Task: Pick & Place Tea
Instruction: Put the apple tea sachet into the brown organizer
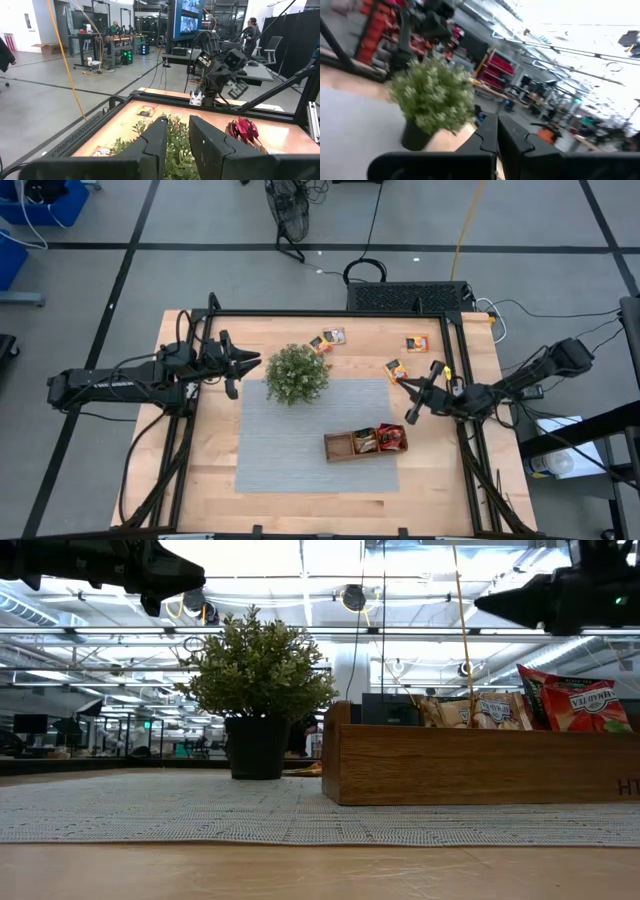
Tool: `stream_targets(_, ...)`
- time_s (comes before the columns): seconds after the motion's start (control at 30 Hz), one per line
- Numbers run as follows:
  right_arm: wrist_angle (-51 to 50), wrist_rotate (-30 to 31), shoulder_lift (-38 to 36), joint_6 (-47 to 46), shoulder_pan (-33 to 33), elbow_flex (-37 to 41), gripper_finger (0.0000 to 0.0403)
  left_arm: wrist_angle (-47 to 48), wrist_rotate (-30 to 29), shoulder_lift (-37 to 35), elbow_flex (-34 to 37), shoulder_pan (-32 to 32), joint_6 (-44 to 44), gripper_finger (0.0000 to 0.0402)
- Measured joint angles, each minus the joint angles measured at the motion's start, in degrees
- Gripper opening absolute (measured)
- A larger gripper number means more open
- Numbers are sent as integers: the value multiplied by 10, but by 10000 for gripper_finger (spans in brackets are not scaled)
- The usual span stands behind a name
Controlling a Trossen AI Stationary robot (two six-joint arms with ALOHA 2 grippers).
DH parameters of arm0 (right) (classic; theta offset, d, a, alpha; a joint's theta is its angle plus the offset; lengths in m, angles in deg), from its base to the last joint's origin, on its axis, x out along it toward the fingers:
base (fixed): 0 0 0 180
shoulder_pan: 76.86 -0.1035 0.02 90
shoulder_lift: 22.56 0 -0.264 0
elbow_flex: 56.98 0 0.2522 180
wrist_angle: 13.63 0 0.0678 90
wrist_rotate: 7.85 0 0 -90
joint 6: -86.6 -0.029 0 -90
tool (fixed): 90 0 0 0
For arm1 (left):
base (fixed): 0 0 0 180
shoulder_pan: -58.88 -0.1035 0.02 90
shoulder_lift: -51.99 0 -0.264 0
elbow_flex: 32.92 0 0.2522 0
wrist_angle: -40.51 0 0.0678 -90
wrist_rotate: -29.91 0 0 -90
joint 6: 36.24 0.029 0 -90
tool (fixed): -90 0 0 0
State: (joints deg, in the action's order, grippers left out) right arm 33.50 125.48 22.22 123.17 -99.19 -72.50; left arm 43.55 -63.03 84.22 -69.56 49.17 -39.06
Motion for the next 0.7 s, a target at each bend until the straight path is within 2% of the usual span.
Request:
stream_targets(0.2,-11,-8,0,17,60,1,0,0,0,0,0,0,0,88)
stream_targets(0.27,-12,-57,0,-20,96,1,0,0,0,0,0,0,0,88)
stream_targets(0.33,-28,-134,3,-78,141,-6,0,0,0,0,0,0,0,88)
stream_targets(0.43,-139,-220,17,-166,224,-37,0,0,0,0,0,0,0,88)
stream_targets(0.63,-345,-311,100,-228,384,-202,0,0,0,0,0,0,0,88)
stream_targets(0.7,-412,-366,146,-230,432,-275,0,0,0,0,0,0,0,88)
